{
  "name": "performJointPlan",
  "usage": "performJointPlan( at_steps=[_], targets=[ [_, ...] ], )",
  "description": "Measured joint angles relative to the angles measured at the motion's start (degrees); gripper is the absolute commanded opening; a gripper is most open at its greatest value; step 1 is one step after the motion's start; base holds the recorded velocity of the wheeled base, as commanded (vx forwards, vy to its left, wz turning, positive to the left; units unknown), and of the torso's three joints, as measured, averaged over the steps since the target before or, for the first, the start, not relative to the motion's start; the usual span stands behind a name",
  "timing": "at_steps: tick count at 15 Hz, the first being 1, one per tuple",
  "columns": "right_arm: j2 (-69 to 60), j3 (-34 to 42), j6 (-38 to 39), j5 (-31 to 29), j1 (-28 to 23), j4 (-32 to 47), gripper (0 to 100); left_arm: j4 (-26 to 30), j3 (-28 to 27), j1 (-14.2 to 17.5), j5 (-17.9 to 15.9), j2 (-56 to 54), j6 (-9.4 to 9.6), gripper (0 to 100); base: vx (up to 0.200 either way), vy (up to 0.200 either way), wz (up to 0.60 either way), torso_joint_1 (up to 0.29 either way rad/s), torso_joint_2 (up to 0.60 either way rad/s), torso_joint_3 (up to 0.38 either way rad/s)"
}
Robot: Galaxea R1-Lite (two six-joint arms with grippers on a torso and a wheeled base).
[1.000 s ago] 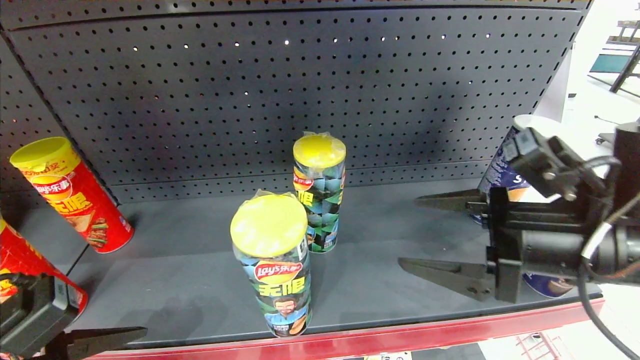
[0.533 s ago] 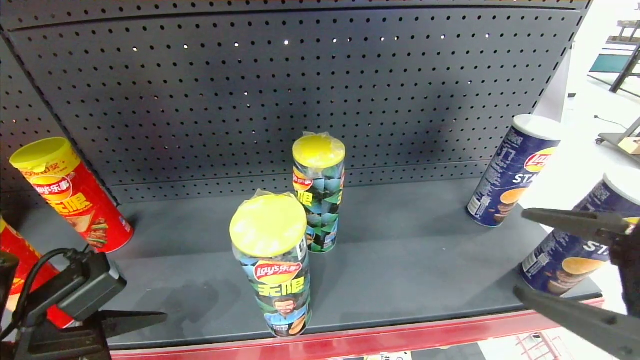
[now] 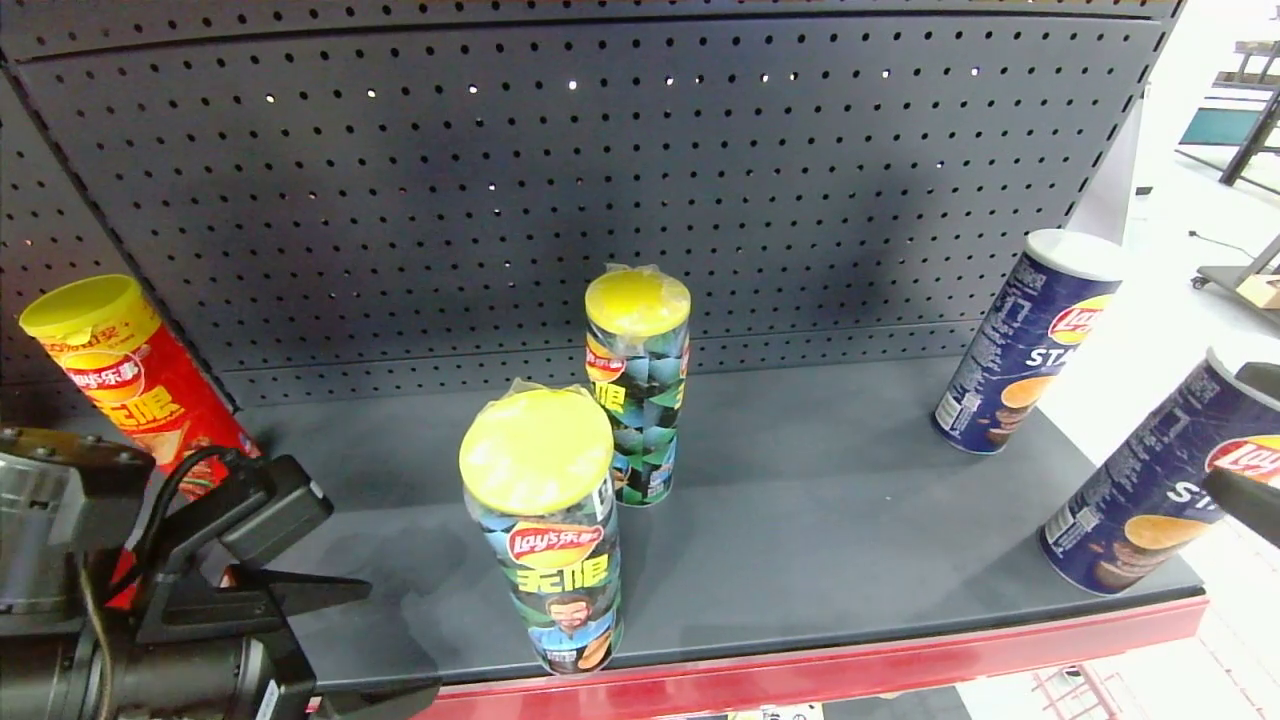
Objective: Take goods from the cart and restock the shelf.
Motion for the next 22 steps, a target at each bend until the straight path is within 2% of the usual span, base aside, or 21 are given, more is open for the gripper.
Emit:
performJointPlan(
  at_steps=[5,22],
  targets=[
    [-0.9,0.1,0.2,0.0,-1.1,0.0,100,-2.1,-3.3,-1.6,0.3,6.3,0.52,100,0.000,0.000,0.00,0.000,0.00,0.000],
    [-0.6,-0.3,0.2,-0.1,-1.7,0.0,100,-2.1,-11.5,-3.8,0.5,17.9,0.72,100,0.000,0.000,0.00,0.000,0.00,0.000]
  ],
)
